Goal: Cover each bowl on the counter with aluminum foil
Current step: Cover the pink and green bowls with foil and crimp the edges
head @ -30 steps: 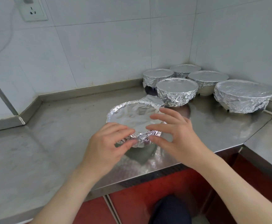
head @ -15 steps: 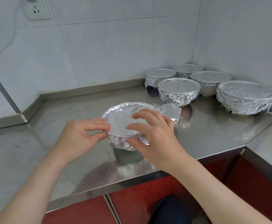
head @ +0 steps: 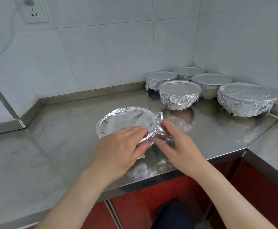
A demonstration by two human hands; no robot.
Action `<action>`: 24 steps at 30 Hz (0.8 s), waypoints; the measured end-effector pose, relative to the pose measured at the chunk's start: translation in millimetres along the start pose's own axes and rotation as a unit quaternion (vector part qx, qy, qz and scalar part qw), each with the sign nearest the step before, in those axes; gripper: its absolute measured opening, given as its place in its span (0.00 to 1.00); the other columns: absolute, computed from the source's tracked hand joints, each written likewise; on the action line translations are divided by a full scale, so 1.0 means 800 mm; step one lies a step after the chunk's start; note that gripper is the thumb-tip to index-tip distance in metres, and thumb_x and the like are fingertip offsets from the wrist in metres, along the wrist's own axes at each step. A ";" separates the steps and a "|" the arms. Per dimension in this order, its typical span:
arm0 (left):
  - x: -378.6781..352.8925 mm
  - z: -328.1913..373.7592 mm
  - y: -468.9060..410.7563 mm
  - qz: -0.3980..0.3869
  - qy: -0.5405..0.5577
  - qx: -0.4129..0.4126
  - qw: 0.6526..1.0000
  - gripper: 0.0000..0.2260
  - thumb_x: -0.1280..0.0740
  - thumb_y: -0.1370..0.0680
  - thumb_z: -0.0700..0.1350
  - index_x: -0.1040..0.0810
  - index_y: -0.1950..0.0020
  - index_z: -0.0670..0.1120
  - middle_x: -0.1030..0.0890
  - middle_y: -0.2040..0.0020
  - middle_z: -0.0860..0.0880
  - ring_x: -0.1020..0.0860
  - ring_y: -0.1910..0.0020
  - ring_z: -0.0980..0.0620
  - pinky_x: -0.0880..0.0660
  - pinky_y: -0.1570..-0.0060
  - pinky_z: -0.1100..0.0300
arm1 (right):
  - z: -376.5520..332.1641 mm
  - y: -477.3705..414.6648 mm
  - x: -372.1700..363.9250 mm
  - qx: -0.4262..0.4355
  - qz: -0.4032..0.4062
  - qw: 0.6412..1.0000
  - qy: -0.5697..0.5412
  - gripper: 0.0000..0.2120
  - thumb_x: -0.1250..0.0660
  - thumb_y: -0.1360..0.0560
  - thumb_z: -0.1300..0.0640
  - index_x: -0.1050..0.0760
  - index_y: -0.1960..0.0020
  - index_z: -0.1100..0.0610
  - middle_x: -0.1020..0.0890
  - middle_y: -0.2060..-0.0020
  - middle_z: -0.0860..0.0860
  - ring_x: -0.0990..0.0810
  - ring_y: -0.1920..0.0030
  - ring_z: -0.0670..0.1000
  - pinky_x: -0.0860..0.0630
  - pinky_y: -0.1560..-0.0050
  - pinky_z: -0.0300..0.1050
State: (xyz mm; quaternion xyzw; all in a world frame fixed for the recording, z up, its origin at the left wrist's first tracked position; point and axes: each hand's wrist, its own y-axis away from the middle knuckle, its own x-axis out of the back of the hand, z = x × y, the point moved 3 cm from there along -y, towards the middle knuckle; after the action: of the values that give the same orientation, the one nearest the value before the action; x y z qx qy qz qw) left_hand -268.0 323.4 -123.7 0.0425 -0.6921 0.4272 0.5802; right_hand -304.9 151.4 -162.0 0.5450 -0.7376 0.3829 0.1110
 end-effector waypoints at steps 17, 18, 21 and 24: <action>-0.015 0.007 -0.013 0.038 -0.057 0.047 0.997 0.15 0.45 0.20 0.55 0.20 0.49 0.53 0.17 0.51 0.58 0.18 0.54 0.56 0.33 0.67 0.67 | -0.023 -0.013 -0.026 -0.028 0.252 0.952 0.169 0.09 0.34 0.29 0.58 0.22 0.67 0.52 0.25 0.79 0.49 0.34 0.79 0.53 0.42 0.75 0.37; -0.014 0.010 -0.014 0.042 -0.070 0.051 0.995 0.15 0.45 0.20 0.55 0.20 0.50 0.53 0.16 0.53 0.58 0.19 0.55 0.57 0.37 0.68 0.66 | -0.026 -0.012 -0.029 -0.036 0.254 0.948 0.190 0.09 0.34 0.30 0.59 0.24 0.69 0.52 0.27 0.81 0.49 0.37 0.80 0.54 0.47 0.74 0.37; -0.012 0.014 -0.015 0.051 -0.085 0.053 0.994 0.14 0.44 0.20 0.54 0.21 0.54 0.52 0.17 0.56 0.58 0.19 0.58 0.57 0.41 0.70 0.65 | -0.028 -0.012 -0.039 -0.047 0.244 0.947 0.204 0.09 0.35 0.32 0.61 0.28 0.70 0.53 0.29 0.82 0.50 0.33 0.81 0.55 0.51 0.74 0.38; -0.011 0.014 -0.016 0.048 -0.089 0.064 0.993 0.11 0.40 0.21 0.53 0.21 0.55 0.52 0.17 0.57 0.58 0.19 0.58 0.57 0.41 0.70 0.66 | -0.024 -0.014 -0.044 -0.048 0.236 0.954 0.179 0.10 0.35 0.32 0.62 0.30 0.71 0.54 0.30 0.82 0.50 0.38 0.81 0.54 0.55 0.74 0.33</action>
State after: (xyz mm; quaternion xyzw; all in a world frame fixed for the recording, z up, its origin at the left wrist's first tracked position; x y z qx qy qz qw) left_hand -267.0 304.4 -123.9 0.0838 -0.7137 0.4926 0.4909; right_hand -286.5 188.7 -164.2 0.2718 -0.8307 0.4537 0.1736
